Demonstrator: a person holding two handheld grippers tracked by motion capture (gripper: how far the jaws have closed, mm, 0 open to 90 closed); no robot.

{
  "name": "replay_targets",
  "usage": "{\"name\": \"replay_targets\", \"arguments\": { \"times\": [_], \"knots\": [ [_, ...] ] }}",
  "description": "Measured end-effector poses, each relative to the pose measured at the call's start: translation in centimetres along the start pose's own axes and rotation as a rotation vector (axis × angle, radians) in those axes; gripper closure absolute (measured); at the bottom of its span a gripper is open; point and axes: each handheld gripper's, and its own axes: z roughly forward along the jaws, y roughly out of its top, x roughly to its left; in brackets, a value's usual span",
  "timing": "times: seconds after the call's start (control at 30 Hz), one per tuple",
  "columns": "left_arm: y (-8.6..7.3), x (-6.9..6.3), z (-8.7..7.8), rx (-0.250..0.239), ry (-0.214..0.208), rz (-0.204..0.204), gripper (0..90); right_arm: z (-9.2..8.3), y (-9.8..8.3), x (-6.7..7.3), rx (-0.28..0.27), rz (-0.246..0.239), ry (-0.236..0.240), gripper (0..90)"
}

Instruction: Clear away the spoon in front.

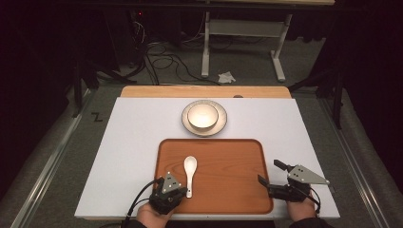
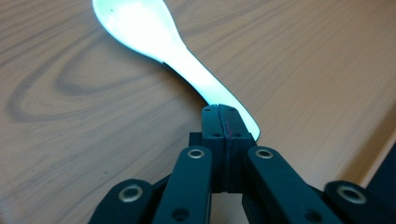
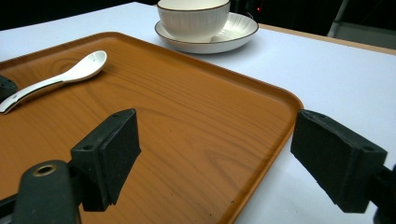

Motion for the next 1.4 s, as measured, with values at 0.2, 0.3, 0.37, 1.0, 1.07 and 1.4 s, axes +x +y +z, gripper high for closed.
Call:
{"name": "replay_targets", "arguments": {
  "times": [0.2,0.3,0.37,1.0,1.07,1.4],
  "knots": [
    [0.0,0.3,-0.2,-0.016,0.006,-0.011,90.0,0.0,0.0,0.0,-0.002,0.000,-0.001,16.4],
    [0.0,1.1,-0.8,-0.055,0.022,-0.038,86.7,0.0,0.0,0.0,-0.004,0.000,0.000,16.4],
    [-0.1,1.8,-1.3,-0.097,0.025,-0.054,79.2,0.0,0.0,0.0,-0.006,-0.002,0.000,16.4],
    [-2.6,9.7,-8.9,-0.361,0.259,-0.134,0.1,0.0,-0.2,-0.2,0.001,0.011,-0.005,16.4],
    [-2.6,9.9,-9.1,-0.362,0.258,-0.140,0.1,0.0,-0.3,-0.3,0.004,0.020,-0.007,16.4],
    [-2.5,9.5,-8.8,-0.352,0.244,-0.139,0.1,-0.1,-0.2,-0.2,0.001,0.024,-0.008,16.3]
  ]
}}
